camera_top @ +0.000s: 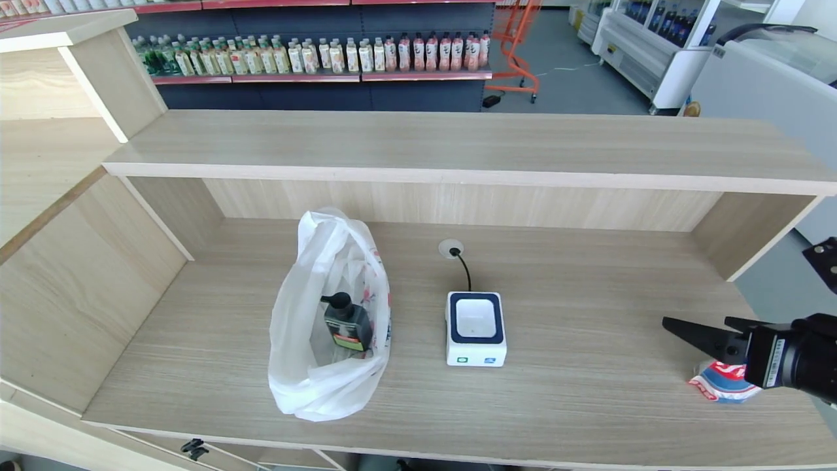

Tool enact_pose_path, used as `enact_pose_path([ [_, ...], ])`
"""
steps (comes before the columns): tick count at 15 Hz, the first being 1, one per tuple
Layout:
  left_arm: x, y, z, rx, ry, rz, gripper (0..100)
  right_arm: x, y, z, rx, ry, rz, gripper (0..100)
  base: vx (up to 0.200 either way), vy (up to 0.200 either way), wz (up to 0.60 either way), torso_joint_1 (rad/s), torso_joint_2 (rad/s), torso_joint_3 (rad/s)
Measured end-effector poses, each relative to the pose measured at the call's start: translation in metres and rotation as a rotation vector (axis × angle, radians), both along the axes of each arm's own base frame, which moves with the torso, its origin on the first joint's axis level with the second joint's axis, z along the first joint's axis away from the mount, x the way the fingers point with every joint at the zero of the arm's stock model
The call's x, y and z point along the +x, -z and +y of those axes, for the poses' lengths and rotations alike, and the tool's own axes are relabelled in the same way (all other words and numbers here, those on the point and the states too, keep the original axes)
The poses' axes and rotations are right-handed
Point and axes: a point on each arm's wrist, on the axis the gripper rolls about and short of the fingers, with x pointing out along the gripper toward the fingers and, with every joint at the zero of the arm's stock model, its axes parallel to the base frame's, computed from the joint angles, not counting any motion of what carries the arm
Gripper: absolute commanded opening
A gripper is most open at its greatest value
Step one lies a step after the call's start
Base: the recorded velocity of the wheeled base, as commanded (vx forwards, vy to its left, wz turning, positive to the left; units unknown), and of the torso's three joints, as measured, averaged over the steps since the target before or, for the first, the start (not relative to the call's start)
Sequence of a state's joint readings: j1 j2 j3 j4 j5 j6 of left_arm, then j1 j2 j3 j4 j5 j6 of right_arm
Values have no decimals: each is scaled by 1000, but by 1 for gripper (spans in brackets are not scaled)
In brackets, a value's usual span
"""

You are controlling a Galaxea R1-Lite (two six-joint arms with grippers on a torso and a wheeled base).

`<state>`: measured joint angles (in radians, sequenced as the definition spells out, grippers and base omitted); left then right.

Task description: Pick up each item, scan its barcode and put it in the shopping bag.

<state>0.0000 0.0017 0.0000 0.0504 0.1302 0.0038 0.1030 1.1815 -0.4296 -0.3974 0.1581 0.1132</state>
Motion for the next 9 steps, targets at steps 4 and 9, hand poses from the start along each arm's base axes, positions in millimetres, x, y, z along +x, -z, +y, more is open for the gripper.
enact_pose_path([
  [4,0,0,0,3,0,1,100,0,2,0,49,21,48,100,-100,-100,0,2,1,1],
  [9,0,0,0,5,0,1,100,1,3,0,82,32,64,100,-120,0,0,2,3,0],
])
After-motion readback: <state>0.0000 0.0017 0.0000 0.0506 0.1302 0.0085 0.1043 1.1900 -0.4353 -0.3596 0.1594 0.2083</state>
